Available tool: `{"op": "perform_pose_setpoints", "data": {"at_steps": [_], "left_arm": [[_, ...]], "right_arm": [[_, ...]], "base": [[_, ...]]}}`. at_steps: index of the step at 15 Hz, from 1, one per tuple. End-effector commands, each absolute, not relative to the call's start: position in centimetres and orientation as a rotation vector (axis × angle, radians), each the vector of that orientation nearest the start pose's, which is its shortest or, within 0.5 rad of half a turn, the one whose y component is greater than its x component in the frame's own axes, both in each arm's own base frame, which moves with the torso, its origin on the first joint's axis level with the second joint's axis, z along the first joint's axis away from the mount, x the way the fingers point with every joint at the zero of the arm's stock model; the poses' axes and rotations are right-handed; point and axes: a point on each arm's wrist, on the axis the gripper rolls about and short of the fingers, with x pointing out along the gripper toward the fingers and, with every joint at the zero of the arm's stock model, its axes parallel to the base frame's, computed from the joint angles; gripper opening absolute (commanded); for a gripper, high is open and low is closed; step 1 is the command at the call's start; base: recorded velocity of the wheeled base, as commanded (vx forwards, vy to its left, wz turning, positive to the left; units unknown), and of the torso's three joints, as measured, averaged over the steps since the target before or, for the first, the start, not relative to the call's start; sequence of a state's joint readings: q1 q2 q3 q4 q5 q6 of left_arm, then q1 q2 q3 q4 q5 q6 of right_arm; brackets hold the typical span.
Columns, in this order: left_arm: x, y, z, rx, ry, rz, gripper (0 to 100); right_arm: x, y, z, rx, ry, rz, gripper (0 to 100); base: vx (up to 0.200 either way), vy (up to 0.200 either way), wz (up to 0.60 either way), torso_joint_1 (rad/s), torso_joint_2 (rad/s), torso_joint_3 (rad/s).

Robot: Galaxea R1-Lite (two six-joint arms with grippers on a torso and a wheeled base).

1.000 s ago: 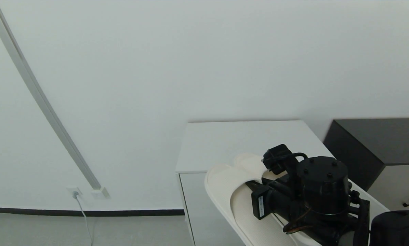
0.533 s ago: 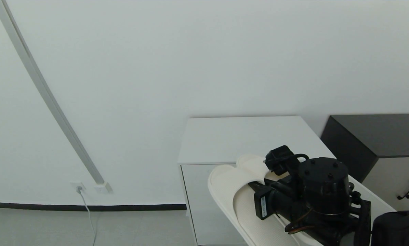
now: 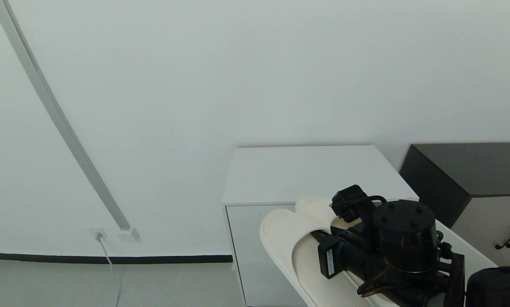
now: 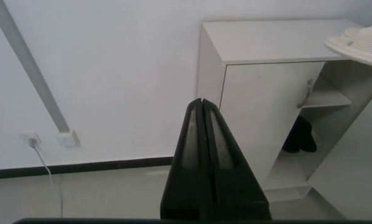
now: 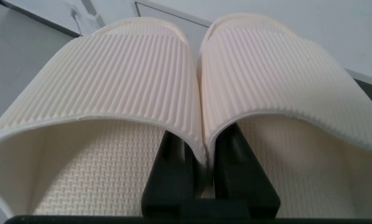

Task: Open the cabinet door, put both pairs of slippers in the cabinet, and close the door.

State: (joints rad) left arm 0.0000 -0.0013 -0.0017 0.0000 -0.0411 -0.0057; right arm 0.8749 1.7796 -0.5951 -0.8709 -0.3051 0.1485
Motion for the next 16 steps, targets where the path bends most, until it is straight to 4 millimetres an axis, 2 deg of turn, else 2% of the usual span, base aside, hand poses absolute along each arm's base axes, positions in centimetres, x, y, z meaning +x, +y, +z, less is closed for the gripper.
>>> {"op": "perform_pose_setpoints", "data": {"at_steps": [1, 5, 16], "left_arm": [[-2.29, -0.09, 7.59, -0.006, -0.001, -0.041, 0], [-2.29, -0.1, 7.59, -0.005, -0.001, -0.043, 0], [-2.29, -0.1, 7.59, -0.003, -0.001, -0.043, 0]], "right_arm": [[19.4, 22.21, 12.8, -0.034, 0.307, 0.544, 0], [19.43, 22.26, 12.89, -0.033, 0.303, 0.544, 0], [19.38, 22.19, 12.92, -0.032, 0.301, 0.545, 0]], "base": [[0.0, 0.0, 0.0, 0.0, 0.0, 0.0], [0.0, 0.0, 0.0, 0.0, 0.0, 0.0], [0.0, -0.2, 0.0, 0.002, 0.0, 0.006]]}}
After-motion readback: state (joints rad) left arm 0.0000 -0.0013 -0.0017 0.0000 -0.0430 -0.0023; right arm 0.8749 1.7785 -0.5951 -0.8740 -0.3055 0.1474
